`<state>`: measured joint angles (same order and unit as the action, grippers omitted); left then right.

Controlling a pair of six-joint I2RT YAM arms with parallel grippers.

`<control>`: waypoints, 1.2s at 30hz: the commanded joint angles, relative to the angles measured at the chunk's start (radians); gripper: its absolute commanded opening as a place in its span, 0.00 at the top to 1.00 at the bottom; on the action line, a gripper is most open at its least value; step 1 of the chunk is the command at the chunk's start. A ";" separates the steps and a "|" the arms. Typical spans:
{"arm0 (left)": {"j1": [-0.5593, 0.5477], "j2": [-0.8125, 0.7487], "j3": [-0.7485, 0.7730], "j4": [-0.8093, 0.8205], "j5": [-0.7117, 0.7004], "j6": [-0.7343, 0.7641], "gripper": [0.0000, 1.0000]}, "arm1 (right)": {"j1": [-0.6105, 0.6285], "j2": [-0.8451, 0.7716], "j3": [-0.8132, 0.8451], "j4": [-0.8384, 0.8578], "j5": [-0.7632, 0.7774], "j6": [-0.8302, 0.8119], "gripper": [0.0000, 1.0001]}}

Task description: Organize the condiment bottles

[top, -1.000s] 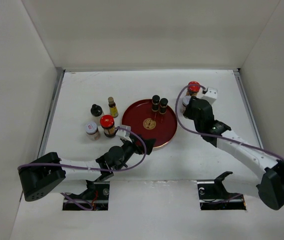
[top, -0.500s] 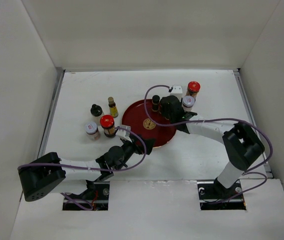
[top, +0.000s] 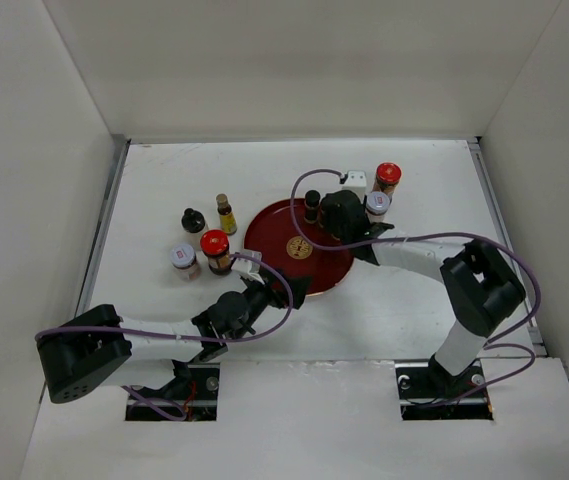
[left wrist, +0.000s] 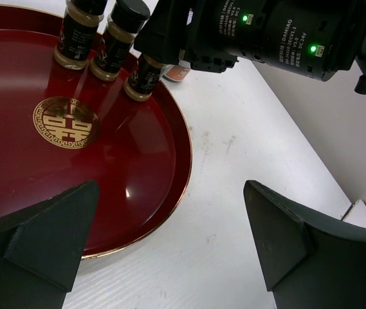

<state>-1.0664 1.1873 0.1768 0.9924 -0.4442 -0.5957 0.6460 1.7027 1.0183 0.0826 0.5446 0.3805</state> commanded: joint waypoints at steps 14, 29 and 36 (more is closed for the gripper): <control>-0.010 -0.011 0.000 0.060 0.010 -0.004 0.00 | -0.050 -0.230 -0.082 0.049 -0.025 0.012 0.18; -0.013 -0.005 0.003 0.060 0.012 -0.007 0.00 | -0.265 -0.117 -0.017 -0.004 -0.037 0.017 0.09; -0.014 -0.003 0.003 0.060 0.012 -0.003 0.00 | -0.283 -0.023 0.022 0.057 -0.066 0.009 0.12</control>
<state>-1.0760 1.1877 0.1768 0.9924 -0.4400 -0.5953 0.3721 1.6562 0.9886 0.0654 0.4915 0.3954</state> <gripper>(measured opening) 0.997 0.891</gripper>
